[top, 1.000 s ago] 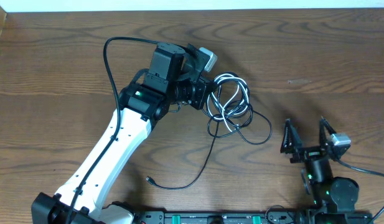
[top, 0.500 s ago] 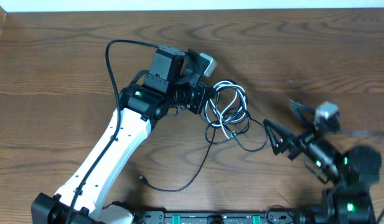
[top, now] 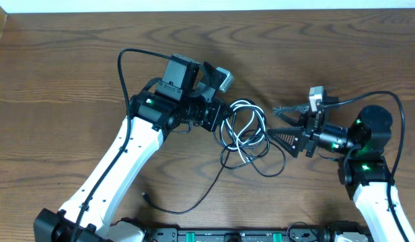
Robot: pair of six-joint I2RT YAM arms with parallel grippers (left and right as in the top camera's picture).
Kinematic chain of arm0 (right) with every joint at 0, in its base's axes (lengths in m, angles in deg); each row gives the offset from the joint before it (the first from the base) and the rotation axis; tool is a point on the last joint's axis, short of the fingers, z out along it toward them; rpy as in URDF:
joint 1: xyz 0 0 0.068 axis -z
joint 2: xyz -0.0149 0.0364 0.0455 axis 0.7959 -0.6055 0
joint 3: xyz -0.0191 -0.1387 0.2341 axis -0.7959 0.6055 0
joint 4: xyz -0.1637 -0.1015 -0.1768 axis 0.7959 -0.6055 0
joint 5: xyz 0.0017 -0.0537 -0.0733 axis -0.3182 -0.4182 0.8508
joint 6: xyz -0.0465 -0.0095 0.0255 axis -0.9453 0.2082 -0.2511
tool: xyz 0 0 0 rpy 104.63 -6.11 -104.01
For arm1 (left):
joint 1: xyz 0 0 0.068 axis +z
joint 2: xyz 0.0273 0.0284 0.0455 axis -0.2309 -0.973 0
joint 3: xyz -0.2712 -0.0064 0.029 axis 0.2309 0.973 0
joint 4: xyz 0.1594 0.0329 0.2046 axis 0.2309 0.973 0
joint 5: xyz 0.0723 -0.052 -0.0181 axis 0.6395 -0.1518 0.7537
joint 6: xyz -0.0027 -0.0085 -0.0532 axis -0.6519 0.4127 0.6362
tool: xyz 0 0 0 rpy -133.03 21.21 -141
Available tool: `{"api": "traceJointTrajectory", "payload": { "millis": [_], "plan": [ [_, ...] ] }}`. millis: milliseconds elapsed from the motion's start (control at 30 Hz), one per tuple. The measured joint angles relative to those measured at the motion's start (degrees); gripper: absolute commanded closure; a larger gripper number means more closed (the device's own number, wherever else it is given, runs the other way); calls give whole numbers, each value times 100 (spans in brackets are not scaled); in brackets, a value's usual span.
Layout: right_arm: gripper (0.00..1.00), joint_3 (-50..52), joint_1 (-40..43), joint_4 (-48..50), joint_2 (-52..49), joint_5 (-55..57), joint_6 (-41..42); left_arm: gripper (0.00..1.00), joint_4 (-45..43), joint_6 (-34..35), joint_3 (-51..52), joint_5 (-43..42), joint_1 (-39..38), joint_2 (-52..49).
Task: Untangle cables
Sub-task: 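Reach the right gripper toward the cables held by the left gripper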
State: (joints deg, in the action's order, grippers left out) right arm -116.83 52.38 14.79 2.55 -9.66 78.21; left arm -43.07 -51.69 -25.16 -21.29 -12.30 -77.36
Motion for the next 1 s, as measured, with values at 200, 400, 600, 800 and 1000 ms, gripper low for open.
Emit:
{"api": "traceJointTrajectory", "payload": {
  "millis": [200, 400, 600, 800, 1000],
  "plan": [
    [32, 0, -35, -7, -197, -111, -332, 92, 68, -103, 0, -177, -317, 0],
    [52, 0, -35, -120, -197, -90, -527, 93, 79, -197, 0, -203, -476, 0],
    [55, -9, -35, -723, -208, 85, -903, 93, 74, -240, 0, -205, -479, 0],
    [75, -9, -35, -782, -208, 131, -1093, 92, 31, -254, 0, -208, -479, 0],
    [71, -9, -35, -789, -208, 146, -1154, 92, 20, -251, 0, -225, -479, 0]
  ]
}}
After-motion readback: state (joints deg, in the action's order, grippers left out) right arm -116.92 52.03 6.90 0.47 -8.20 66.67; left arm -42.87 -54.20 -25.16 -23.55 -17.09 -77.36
